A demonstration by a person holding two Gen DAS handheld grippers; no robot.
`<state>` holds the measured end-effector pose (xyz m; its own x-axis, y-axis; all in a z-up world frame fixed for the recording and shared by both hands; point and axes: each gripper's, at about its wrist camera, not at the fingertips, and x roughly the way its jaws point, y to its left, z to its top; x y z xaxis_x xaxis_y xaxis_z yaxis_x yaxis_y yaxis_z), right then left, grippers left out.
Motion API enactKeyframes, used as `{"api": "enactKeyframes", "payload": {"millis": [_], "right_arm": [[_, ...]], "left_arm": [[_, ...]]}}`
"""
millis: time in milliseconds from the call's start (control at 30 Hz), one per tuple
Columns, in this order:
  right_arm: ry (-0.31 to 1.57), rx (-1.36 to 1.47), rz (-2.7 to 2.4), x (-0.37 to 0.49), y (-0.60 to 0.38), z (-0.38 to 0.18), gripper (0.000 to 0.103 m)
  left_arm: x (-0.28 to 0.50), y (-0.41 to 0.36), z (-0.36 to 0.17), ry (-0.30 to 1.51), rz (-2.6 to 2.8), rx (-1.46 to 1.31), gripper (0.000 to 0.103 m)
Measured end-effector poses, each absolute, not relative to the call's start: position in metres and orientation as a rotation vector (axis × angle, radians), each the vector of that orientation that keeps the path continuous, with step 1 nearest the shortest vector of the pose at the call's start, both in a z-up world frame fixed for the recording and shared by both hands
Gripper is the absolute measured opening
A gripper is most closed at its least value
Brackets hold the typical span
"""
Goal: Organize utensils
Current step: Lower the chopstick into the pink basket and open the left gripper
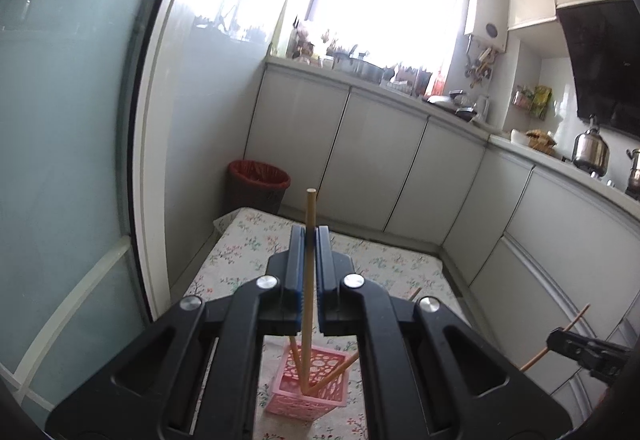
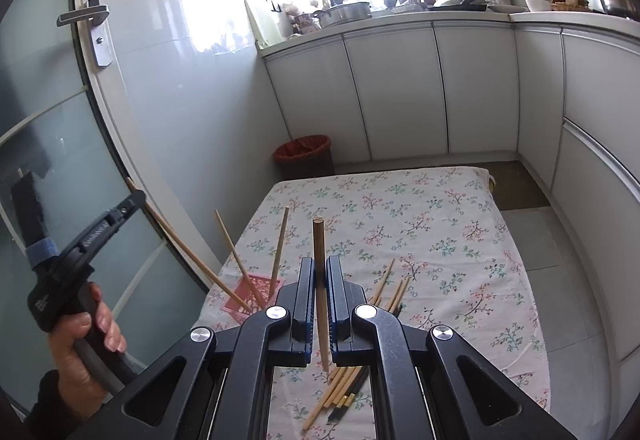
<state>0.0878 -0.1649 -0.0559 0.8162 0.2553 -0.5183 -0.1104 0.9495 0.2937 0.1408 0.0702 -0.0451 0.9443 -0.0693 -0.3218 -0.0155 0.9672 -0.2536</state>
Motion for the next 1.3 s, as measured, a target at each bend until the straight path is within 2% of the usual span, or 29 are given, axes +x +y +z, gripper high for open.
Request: {"api": "enactKeyframes", "payload": {"millis": [333, 367, 433, 467, 500, 600, 700, 1067, 1300], "right_arm": [[0.586, 0.273, 0.217, 0.09, -0.157, -0.056, 0.006], [0.584, 0.277, 0.222, 0.09, -0.156, -0.055, 0.006], [0.577, 0.286, 0.228, 0.092, -0.154, -0.053, 0.006], [0.571, 0.292, 0.233, 0.093, -0.152, -0.051, 0.006], [0.565, 0.298, 0.238, 0.094, -0.151, -0.049, 0.006], [0.538, 0.32, 0.251, 0.097, -0.146, -0.041, 0.006], [0.504, 0.354, 0.274, 0.103, -0.14, -0.033, 0.006], [0.48, 0.42, 0.287, 0.141, -0.107, -0.041, 0.006], [0.564, 0.419, 0.277, 0.168, -0.089, -0.068, 0.006]], "left_arm": [[0.172, 0.066, -0.078, 0.474, -0.085, -0.269, 0.007], [0.171, 0.066, -0.078, 0.474, -0.083, -0.262, 0.011], [0.169, 0.065, -0.076, 0.482, -0.092, -0.258, 0.042], [0.166, 0.066, -0.073, 0.476, -0.094, -0.259, 0.047], [0.163, 0.067, -0.071, 0.472, -0.092, -0.257, 0.052], [0.154, 0.071, -0.065, 0.512, -0.096, -0.245, 0.055], [0.149, 0.078, -0.067, 0.57, -0.071, -0.237, 0.064], [0.144, 0.097, -0.087, 0.722, 0.019, -0.203, 0.069], [0.147, 0.098, -0.093, 0.763, 0.01, -0.196, 0.069]]}}
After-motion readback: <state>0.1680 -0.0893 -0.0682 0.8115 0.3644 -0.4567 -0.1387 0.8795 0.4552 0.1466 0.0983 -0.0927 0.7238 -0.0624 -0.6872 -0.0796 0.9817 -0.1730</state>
